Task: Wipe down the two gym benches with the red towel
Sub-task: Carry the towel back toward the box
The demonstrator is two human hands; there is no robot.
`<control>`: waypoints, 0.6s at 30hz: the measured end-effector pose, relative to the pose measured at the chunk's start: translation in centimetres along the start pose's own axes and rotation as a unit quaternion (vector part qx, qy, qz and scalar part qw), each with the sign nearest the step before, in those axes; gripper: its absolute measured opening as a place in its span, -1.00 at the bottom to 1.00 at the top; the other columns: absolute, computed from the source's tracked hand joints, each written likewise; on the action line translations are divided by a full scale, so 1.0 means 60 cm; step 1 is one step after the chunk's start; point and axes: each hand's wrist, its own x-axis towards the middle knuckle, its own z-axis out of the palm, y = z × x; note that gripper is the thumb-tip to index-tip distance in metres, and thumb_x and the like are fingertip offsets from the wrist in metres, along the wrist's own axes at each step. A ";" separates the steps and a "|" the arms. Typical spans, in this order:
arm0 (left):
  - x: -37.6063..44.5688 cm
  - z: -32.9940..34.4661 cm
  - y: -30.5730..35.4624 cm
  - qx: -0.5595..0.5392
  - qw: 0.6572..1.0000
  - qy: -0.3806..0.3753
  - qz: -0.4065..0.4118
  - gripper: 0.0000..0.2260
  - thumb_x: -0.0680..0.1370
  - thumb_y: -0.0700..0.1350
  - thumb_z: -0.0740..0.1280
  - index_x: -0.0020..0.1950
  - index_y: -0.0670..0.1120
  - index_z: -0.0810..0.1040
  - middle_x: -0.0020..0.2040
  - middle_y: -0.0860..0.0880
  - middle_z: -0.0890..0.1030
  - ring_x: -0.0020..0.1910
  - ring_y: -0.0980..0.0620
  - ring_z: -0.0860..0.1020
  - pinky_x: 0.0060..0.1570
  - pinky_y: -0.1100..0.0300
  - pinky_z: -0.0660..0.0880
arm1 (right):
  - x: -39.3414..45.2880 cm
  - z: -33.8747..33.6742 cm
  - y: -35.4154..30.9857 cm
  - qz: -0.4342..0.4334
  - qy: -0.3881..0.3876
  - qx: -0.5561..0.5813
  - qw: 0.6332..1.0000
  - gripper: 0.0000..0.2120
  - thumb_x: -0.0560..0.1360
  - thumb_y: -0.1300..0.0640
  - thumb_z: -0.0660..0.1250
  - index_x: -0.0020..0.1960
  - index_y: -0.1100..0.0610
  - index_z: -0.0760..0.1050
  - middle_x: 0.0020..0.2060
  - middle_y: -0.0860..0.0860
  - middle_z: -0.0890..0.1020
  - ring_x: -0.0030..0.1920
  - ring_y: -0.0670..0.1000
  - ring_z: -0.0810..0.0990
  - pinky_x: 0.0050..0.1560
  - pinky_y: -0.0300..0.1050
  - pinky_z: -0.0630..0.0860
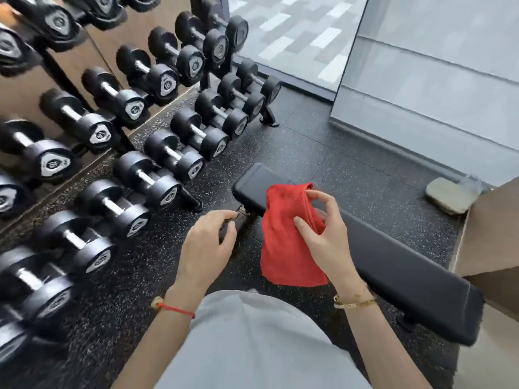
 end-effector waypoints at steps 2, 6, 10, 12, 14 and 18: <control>-0.040 -0.001 0.002 -0.003 0.999 0.027 -0.043 -0.80 0.59 -0.14 0.29 0.17 -0.03 0.61 0.12 0.08 0.64 0.14 0.08 0.57 0.20 0.05 0.50 | -0.007 -0.006 0.000 -0.007 -0.033 0.001 0.999 -0.57 0.47 0.29 0.42 0.24 -0.01 0.41 0.08 -0.28 0.60 0.06 -0.18 0.63 0.19 -0.09 0.54; -0.141 0.004 0.012 0.002 0.988 0.087 -0.127 -0.81 0.59 -0.13 0.28 0.16 0.00 0.61 0.12 0.10 0.63 0.13 0.11 0.57 0.20 0.14 0.49 | -0.031 -0.014 0.010 -0.019 -0.107 0.005 0.994 -0.58 0.46 0.27 0.42 0.23 -0.04 0.41 0.07 -0.19 0.62 0.05 -0.14 0.64 0.17 -0.03 0.55; -0.246 0.010 0.021 0.013 0.969 0.126 -0.212 -0.82 0.60 -0.14 0.27 0.15 -0.03 0.62 0.11 0.06 0.64 0.12 0.06 0.59 0.21 0.08 0.51 | -0.063 -0.003 0.023 -0.036 -0.196 0.008 0.980 -0.59 0.47 0.27 0.42 0.22 -0.04 0.41 0.10 -0.22 0.59 0.06 -0.14 0.63 0.15 -0.09 0.54; -0.297 0.010 0.029 0.017 0.955 0.147 -0.257 -0.82 0.60 -0.14 0.27 0.13 -0.02 0.62 0.09 0.05 0.65 0.10 0.03 0.60 0.17 0.05 0.52 | -0.081 0.007 0.025 -0.044 -0.240 0.015 0.970 -0.59 0.47 0.27 0.42 0.22 -0.04 0.41 0.12 -0.21 0.58 0.07 -0.14 0.62 0.14 -0.14 0.53; -0.341 0.008 0.035 0.021 0.939 0.172 -0.296 -0.83 0.60 -0.14 0.28 0.12 -0.02 0.62 0.08 0.03 0.65 0.08 0.00 0.61 0.15 0.04 0.53 | -0.096 0.023 0.024 -0.048 -0.282 0.026 0.958 -0.58 0.47 0.29 0.41 0.21 -0.05 0.41 0.13 -0.16 0.59 0.06 -0.13 0.62 0.12 -0.15 0.55; -0.411 -0.001 0.042 0.033 0.903 0.234 -0.358 -0.82 0.59 -0.16 0.28 0.12 -0.02 0.63 0.05 0.05 0.66 0.06 0.03 0.60 0.11 0.14 0.50 | -0.124 0.068 0.012 -0.055 -0.371 0.037 0.926 -0.58 0.48 0.29 0.40 0.22 -0.05 0.41 0.10 -0.11 0.61 0.04 -0.09 0.63 0.11 0.02 0.58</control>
